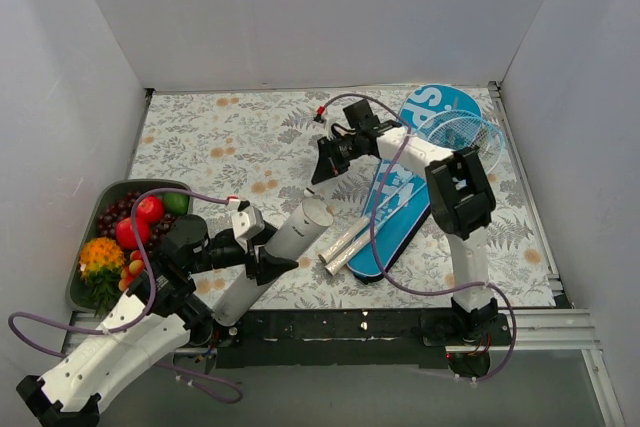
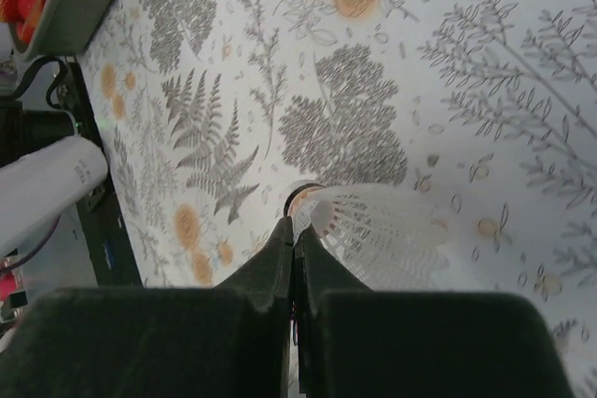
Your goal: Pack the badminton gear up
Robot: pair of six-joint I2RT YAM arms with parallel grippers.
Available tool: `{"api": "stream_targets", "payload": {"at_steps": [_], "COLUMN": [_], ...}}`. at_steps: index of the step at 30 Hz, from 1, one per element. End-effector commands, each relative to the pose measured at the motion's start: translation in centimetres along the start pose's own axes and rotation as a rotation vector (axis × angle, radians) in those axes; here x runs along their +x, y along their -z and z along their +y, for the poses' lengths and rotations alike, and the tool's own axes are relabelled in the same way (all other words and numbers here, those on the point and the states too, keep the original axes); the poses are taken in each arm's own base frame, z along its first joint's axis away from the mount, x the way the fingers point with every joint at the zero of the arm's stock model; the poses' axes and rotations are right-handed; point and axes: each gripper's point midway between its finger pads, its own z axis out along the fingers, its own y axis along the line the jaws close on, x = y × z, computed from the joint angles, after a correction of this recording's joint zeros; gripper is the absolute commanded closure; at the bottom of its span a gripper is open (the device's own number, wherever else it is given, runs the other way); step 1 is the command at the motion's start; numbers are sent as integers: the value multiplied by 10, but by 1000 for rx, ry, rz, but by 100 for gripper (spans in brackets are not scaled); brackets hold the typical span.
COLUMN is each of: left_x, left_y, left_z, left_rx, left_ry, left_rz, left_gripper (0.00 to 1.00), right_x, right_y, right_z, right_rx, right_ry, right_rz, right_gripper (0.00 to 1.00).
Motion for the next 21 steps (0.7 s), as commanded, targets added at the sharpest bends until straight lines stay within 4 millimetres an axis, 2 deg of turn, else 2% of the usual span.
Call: {"api": "stream_targets", "payload": {"at_steps": [1, 3, 4, 6, 7, 9, 10, 12, 13, 15, 16, 21], "left_x": [-2, -2, -1, -2, -2, -2, -2, -1, 0, 0, 3, 5], "left_y": [0, -1, -1, -2, -2, -1, -2, -2, -3, -4, -5, -8], "left_z": [-3, -2, -2, -1, 0, 0, 0, 1, 1, 2, 3, 3], "left_rx": [15, 13, 10, 7, 4, 2, 2, -1, -1, 1, 2, 12], "left_ry": [-3, -2, -2, -5, -5, -5, -6, -4, 1, 1, 8, 17], "left_rz": [-11, -9, -7, -5, -4, -4, -5, -2, 4, 10, 20, 35], "left_gripper": [40, 40, 40, 40, 40, 40, 40, 40, 40, 40, 40, 40], "right_x": [-36, -28, -31, -27, -29, -29, -29, -31, -32, -32, -33, -24], "right_y": [56, 69, 86, 99, 115, 130, 143, 158, 173, 186, 198, 220], "right_z": [60, 68, 85, 93, 111, 125, 144, 159, 178, 194, 211, 256], "right_rx": [41, 81, 95, 138, 146, 179, 181, 208, 208, 214, 207, 135], "right_ry": [153, 147, 174, 180, 206, 237, 268, 298, 332, 356, 386, 436], "right_rz": [-149, -159, -187, -206, -230, -249, -273, -306, -339, -367, -399, -440], "right_gripper": [99, 99, 99, 99, 99, 99, 99, 99, 99, 99, 99, 99]}}
